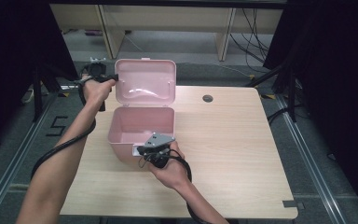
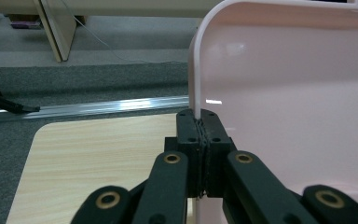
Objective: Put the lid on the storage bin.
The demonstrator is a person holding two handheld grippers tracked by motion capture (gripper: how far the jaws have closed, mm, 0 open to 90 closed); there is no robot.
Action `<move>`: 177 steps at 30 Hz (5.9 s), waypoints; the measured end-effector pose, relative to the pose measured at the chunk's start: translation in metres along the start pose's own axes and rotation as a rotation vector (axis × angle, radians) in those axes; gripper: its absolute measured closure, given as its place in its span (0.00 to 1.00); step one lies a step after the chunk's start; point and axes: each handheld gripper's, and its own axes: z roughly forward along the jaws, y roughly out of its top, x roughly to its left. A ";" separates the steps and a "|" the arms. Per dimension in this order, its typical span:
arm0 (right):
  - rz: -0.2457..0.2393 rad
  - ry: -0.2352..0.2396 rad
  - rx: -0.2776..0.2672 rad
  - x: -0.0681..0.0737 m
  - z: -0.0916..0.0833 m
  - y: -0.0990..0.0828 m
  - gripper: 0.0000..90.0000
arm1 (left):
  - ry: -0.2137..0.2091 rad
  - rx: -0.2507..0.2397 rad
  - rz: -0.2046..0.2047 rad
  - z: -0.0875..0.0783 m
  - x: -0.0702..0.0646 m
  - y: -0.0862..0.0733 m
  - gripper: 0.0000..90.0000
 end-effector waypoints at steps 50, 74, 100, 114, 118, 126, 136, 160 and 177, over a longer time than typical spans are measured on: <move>0.012 0.004 -0.004 0.001 0.000 -0.001 1.00 | 0.009 -0.109 0.048 -0.030 -0.007 -0.015 0.98; 0.002 0.000 -0.013 0.000 0.000 -0.001 1.00 | 0.027 -0.166 0.069 -0.042 -0.012 -0.025 0.98; -0.010 0.005 -0.011 -0.001 0.001 -0.001 1.00 | 0.028 -0.189 0.080 -0.054 -0.015 -0.034 0.98; -0.010 0.005 -0.012 -0.001 0.001 -0.001 1.00 | 0.038 -0.225 0.093 -0.060 -0.017 -0.042 0.98; -0.013 0.005 -0.013 -0.002 0.001 -0.001 1.00 | 0.039 -0.228 0.096 -0.061 -0.018 -0.044 0.98; -0.012 0.004 -0.013 -0.002 0.001 -0.001 1.00 | 0.037 -0.238 0.101 -0.065 -0.019 -0.048 0.98; -0.012 0.003 -0.013 -0.001 0.001 -0.001 1.00 | 0.040 -0.245 0.113 -0.070 -0.020 -0.052 0.98; 0.001 -0.002 -0.008 -0.001 0.000 -0.001 1.00 | 0.045 -0.259 0.147 -0.082 -0.023 -0.065 0.98; 0.006 -0.006 -0.031 0.000 0.002 -0.002 1.00 | 0.051 -0.266 0.162 -0.092 -0.025 -0.080 0.98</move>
